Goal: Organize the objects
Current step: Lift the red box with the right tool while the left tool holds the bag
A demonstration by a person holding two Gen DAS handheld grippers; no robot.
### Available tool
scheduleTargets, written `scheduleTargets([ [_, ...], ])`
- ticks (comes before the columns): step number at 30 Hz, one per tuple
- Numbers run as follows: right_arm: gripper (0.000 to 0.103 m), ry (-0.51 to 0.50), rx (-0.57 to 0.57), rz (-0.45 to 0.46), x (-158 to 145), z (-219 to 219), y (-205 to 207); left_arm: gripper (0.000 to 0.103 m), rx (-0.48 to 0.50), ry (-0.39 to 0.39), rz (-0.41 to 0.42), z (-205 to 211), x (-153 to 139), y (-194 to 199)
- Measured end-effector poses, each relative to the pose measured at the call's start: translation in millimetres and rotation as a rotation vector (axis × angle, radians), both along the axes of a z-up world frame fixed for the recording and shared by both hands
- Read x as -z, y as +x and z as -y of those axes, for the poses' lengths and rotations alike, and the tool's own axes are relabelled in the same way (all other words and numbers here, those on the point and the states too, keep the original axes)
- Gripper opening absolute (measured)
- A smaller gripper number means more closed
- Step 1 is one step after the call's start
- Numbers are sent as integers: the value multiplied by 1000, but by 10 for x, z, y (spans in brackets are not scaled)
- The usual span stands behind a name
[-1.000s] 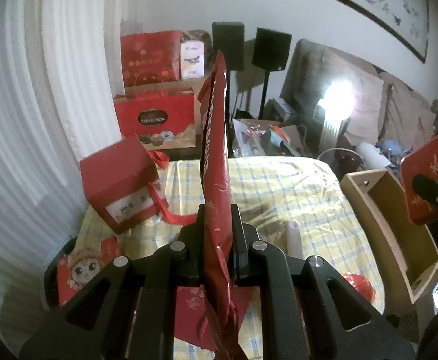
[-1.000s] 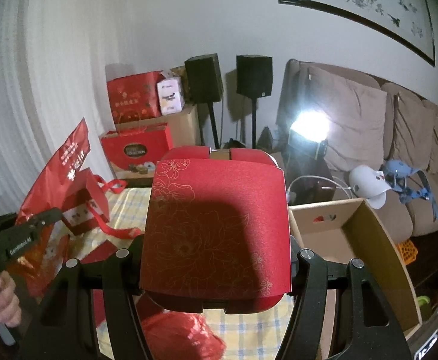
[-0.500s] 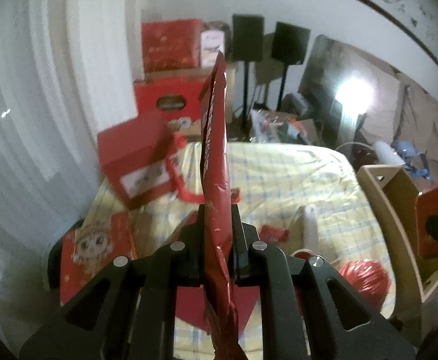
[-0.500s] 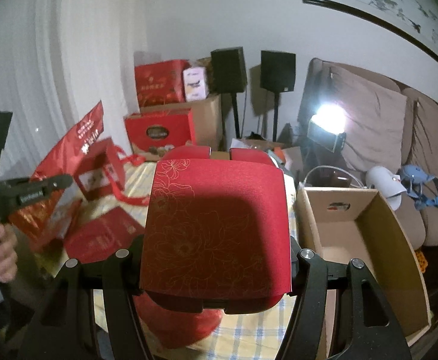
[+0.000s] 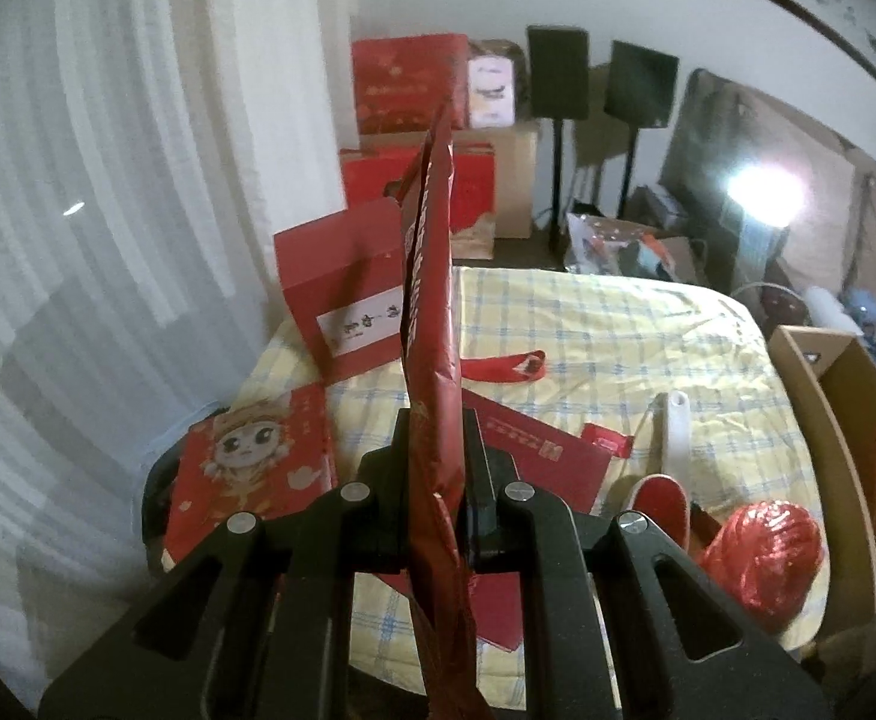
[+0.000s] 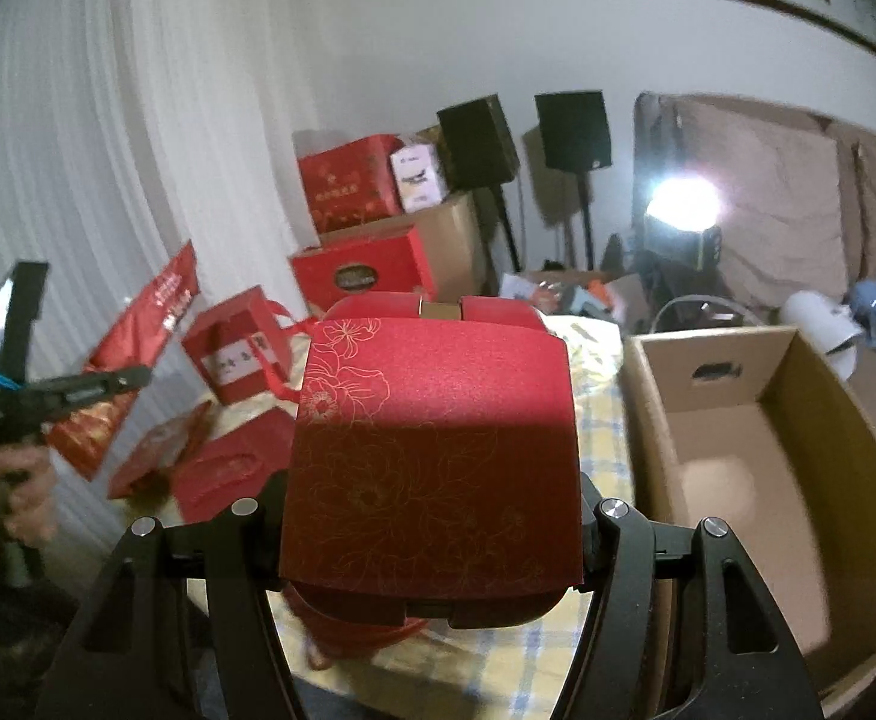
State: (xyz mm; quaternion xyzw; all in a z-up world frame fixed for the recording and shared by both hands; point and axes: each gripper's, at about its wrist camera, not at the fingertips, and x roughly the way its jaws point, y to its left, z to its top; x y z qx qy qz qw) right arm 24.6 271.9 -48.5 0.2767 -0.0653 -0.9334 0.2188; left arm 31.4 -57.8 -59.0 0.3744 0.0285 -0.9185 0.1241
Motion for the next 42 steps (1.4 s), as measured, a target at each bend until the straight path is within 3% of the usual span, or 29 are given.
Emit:
scheduleTargets([
  [6, 64, -19, -40, -30, -99, 7, 177, 11, -13, 2, 4, -99, 3, 1],
  [12, 64, -17, -82, -41, -125, 66, 238, 12, -1, -47, 27, -177, -90, -28],
  [25, 65, -24, 1, -40, -146, -331, 199, 12, 44, -63, -1, -370, -299, -103],
  [38, 65, -24, 10, -54, -243, -410, 301, 12, 102, -25, -2, -651, -374, -240],
  [42, 64, -11, 57, -53, -246, -463, 291, 12, 116, -30, -16, -742, -415, -234],
])
